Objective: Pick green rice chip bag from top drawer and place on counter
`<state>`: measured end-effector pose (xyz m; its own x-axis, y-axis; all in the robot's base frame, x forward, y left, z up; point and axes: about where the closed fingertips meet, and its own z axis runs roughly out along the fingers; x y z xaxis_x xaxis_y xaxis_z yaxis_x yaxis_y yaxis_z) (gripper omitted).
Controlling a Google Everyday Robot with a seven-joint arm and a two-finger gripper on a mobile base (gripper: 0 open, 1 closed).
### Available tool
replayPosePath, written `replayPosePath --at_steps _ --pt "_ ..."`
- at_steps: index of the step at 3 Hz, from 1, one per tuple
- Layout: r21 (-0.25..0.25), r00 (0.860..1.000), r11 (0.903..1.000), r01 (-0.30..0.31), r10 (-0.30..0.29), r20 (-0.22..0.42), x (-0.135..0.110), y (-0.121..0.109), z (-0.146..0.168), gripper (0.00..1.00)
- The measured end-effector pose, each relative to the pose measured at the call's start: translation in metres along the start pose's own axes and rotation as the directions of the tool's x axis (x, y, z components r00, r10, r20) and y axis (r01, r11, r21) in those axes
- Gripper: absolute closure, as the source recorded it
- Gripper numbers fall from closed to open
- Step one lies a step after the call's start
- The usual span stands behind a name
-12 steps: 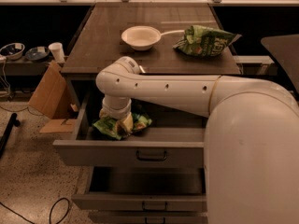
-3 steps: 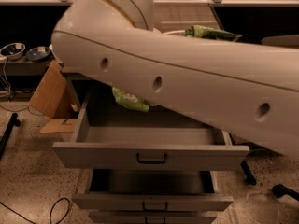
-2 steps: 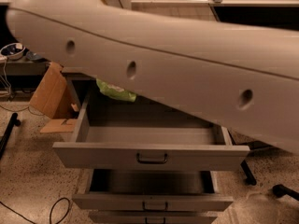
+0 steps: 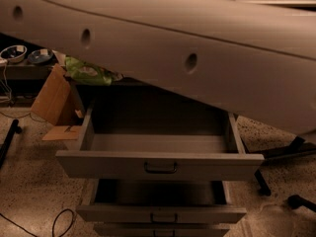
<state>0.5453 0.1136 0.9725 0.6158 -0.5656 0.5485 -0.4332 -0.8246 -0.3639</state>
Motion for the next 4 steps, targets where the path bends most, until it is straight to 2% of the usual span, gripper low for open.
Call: replayPosePath --at_steps 1,3,4 --pt "0.038 0.999 0.9992 0.016 -0.017 0.030 0.007 -0.022 0.027 1.00" --pt "0.085 0.992 0.9949 0.054 -0.064 0.111 0.020 -0.032 0.090 1.00" --pt "0.126 0.986 0.9870 0.099 -0.114 0.120 0.025 -0.039 0.104 1.00"
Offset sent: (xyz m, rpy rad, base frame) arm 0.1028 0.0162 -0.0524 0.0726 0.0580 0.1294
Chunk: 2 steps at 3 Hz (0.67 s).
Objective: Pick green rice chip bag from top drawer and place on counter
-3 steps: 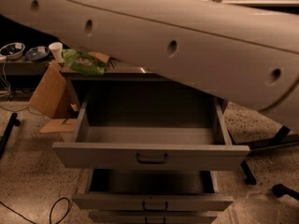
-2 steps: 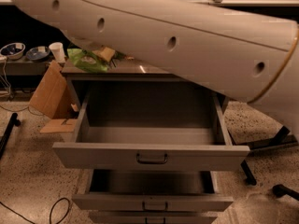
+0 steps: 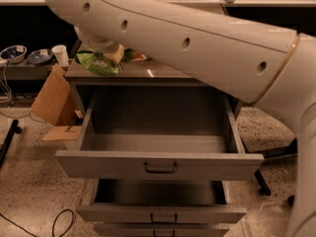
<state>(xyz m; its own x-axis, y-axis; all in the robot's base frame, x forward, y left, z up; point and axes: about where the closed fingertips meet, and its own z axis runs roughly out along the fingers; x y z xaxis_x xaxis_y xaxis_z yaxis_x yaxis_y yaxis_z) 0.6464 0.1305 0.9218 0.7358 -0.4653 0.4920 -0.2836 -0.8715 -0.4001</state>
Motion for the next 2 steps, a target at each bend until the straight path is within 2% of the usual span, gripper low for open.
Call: replayPosePath --at_steps 1,2 --pt "0.047 0.997 0.9958 0.079 -0.077 -0.024 0.009 -0.023 -0.005 1.00" --pt "0.075 0.989 0.9870 0.142 -0.139 -0.044 0.013 -0.043 -0.008 1.00"
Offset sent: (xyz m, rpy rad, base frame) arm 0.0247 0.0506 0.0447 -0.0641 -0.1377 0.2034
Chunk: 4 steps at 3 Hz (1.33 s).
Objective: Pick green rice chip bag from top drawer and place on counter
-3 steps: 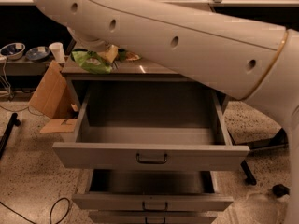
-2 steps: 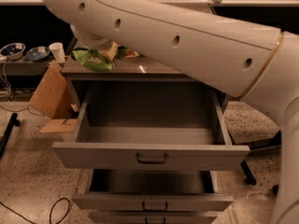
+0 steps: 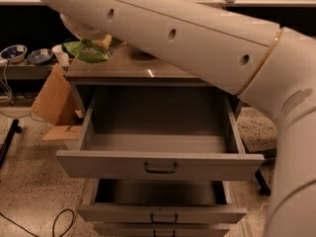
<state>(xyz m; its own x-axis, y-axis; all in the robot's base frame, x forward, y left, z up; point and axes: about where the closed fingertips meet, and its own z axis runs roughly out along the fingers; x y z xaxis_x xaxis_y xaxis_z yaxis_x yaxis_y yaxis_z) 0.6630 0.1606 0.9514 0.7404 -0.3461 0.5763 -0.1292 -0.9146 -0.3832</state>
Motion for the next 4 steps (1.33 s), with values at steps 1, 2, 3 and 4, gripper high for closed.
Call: replayPosePath --at_steps 1,2,3,4 --pt "0.044 0.997 0.9964 0.073 -0.073 0.009 0.004 -0.017 0.010 1.00" --pt "0.079 0.990 0.9873 0.138 -0.140 0.024 0.004 -0.030 0.026 1.00" --pt "0.106 0.982 0.9782 0.179 -0.184 0.043 0.004 -0.039 0.042 1.00" --pt "0.118 0.978 0.9752 0.188 -0.197 0.070 0.003 -0.042 0.057 0.84"
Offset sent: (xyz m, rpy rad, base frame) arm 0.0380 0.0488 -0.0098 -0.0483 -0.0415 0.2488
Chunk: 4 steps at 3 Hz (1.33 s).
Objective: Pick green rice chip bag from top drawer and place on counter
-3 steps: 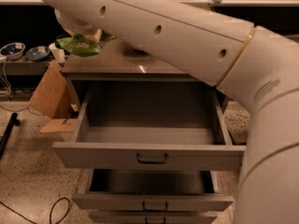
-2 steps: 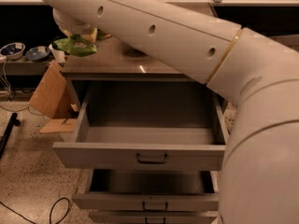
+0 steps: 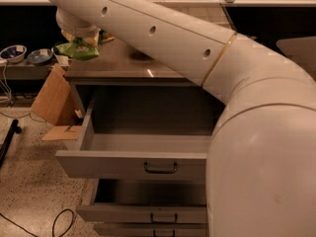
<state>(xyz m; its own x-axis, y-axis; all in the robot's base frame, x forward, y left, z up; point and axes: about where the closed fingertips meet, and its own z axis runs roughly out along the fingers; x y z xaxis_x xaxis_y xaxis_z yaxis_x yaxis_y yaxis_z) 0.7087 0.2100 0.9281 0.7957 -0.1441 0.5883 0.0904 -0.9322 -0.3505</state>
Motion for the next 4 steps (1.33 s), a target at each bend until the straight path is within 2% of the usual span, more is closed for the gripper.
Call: replayPosePath --at_steps 1,2,3,4 --pt "0.000 1.000 1.0000 -0.002 0.002 0.026 0.001 0.000 0.012 0.60" --pt "-0.010 0.999 0.9999 -0.005 0.005 0.044 0.000 0.001 0.021 0.29" --pt "-0.013 0.999 0.9999 -0.006 0.007 0.047 -0.001 0.001 0.023 0.06" --pt "-0.028 0.999 0.9996 -0.010 0.011 0.048 -0.001 0.002 0.026 0.00"
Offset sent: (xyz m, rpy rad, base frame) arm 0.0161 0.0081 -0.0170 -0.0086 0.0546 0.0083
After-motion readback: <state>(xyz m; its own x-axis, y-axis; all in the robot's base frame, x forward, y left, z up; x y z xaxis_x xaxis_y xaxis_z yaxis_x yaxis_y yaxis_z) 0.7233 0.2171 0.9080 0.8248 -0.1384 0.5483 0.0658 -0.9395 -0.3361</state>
